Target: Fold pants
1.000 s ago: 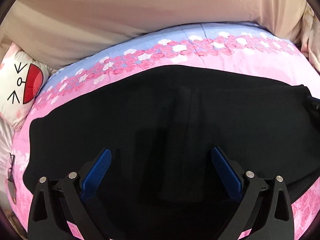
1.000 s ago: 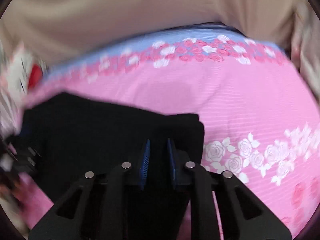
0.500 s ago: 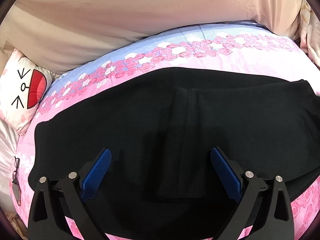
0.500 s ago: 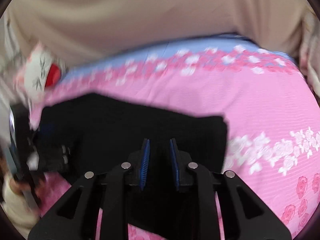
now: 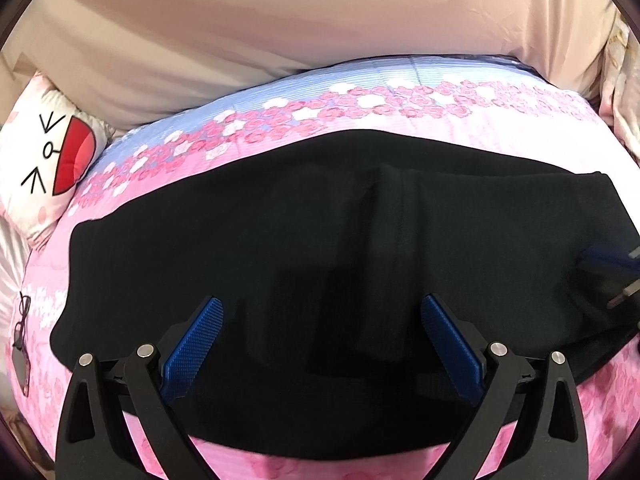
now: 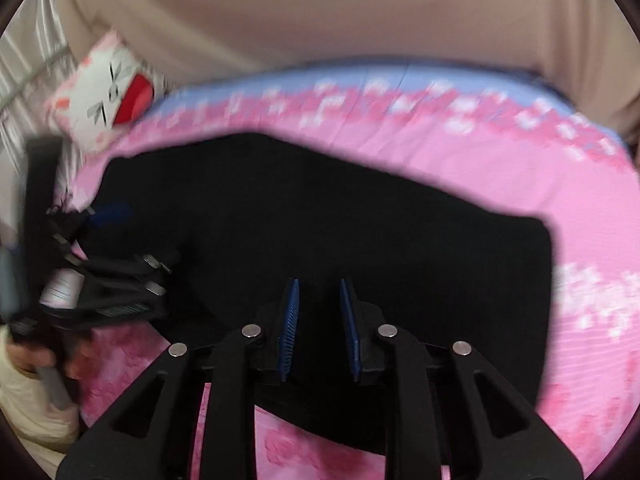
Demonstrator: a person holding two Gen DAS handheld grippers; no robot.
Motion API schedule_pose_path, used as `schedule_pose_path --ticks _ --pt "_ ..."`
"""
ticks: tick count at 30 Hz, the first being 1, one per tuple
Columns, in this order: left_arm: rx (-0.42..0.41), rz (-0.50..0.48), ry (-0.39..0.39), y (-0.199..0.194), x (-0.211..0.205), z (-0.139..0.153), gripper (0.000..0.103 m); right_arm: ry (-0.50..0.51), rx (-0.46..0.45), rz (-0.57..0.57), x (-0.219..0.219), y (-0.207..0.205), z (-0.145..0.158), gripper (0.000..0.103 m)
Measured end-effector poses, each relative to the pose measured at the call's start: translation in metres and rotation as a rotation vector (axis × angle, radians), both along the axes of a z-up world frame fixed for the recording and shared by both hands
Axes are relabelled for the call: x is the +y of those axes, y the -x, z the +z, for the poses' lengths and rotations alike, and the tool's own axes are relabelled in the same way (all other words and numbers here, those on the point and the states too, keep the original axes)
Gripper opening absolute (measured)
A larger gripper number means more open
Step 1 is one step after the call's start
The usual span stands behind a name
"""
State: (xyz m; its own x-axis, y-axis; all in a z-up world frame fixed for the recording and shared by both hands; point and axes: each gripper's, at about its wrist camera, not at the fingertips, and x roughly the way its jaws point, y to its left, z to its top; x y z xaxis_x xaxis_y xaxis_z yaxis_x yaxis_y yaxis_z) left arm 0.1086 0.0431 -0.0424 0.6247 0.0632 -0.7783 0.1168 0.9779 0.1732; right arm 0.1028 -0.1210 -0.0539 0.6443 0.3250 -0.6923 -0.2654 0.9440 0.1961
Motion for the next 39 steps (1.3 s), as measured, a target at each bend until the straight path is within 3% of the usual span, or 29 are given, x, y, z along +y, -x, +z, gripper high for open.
schedule_pose_path --ticks 2,5,8,15,18,21,24,29,35,39 --pt "0.001 0.008 0.008 0.004 0.012 0.000 0.098 0.044 -0.016 -0.016 0.010 -0.001 -0.005 0.022" --pt "0.008 0.004 0.066 0.009 0.029 0.004 0.098 0.004 -0.037 0.016 0.021 -0.003 0.016 0.022" --pt "-0.010 0.036 0.093 0.014 0.045 0.010 0.098 0.046 -0.067 0.056 0.048 -0.013 0.029 0.022" --pt "-0.035 0.157 0.072 0.022 0.101 0.013 0.098 0.106 -0.029 0.125 0.115 -0.044 0.008 0.022" --pt "-0.018 0.206 0.082 0.023 0.124 0.008 0.098 0.127 -0.031 0.124 0.118 -0.046 0.014 0.022" --pt "-0.019 0.248 0.105 0.028 0.147 0.007 0.098 0.068 -0.059 0.114 0.113 -0.043 0.032 0.022" --pt "-0.023 0.289 0.174 0.032 0.172 0.008 0.098 0.117 -0.019 0.142 0.124 -0.056 0.021 0.022" --pt "0.004 0.388 0.404 0.046 0.229 0.006 0.098 0.114 -0.049 0.125 0.127 -0.052 0.026 0.023" --pt "-0.017 0.482 0.391 0.049 0.264 0.003 0.098 0.135 -0.050 0.156 0.144 -0.053 0.025 0.023" --pt "0.013 0.521 0.400 0.032 0.284 -0.009 0.098 0.131 -0.072 0.164 0.154 -0.050 0.032 0.023"
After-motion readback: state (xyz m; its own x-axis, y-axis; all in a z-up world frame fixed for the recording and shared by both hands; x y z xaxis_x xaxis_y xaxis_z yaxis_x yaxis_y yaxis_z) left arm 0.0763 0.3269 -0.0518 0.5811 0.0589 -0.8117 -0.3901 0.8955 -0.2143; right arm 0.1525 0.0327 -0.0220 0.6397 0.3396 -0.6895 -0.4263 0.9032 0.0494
